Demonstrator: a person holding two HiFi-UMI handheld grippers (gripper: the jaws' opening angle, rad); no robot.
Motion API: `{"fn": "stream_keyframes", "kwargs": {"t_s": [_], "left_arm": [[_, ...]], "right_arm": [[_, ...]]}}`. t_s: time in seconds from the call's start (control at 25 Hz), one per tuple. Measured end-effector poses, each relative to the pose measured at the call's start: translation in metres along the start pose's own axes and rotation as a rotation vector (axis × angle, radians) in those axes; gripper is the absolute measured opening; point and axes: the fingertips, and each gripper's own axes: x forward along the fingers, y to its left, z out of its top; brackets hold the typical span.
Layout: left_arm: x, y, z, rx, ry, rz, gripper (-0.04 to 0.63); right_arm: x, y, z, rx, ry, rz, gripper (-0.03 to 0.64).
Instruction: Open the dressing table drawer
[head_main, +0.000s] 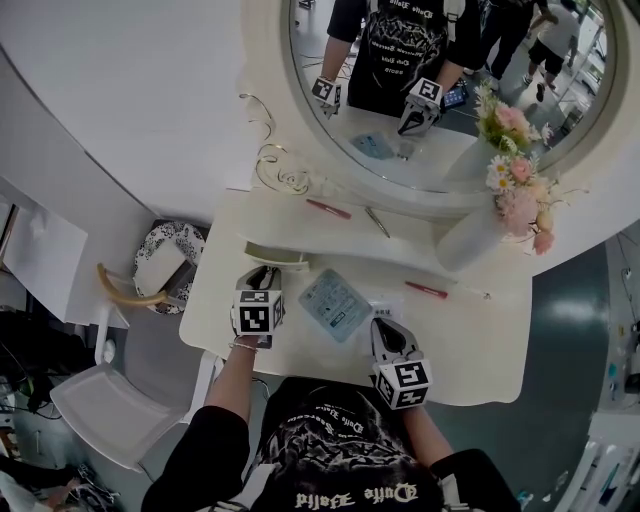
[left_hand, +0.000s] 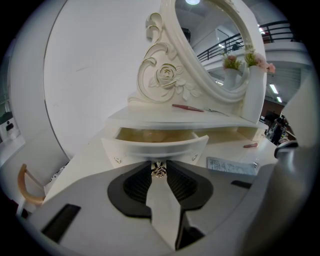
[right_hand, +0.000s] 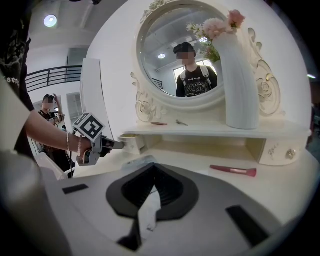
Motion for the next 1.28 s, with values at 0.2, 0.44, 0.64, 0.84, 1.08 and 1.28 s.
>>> {"fn": "stream_keyframes", "kwargs": {"t_s": [0.2,0.44,0.64,0.84,1.08,1.28], "left_arm": [[-0.0019,-0.0004,-0.0006,0.000,0.005,0.003,0.101],[-0.0024,0.0000,-0.0016,0.004,0.012,0.003,0.101],[-0.0033,-0.0004,-0.0025,0.006,0.012,0.002,0.101],[-0.0026,-0.0002,-0.0020,-0.001,0.004,0.003,0.101],[-0.0050,-0.0011,-0.0031,0.000,0.006,0.015,0.101],[-0.0070,-0.0017,-0.0044,0.001,0.009,0.013,0.101]], "right_arm": [[-0.0001,0.0005,0.0006,-0.004,0.000,0.006,0.011],[0.0011,0.0009,0.0014,-0.005,0.000,0.008,0.011],[0.0019,0.0023,0.0005,-0.009,0.005,0.013,0.011],[0.0031,0.0030,0.0006,-0.014,0.008,0.016,0.011],[0.0032,0.0027,0.0015,-0.014,0.007,0.017,0.011],[0.0016,0.0037,0.0024,-0.016,0.004,0.017,0.011]]}}
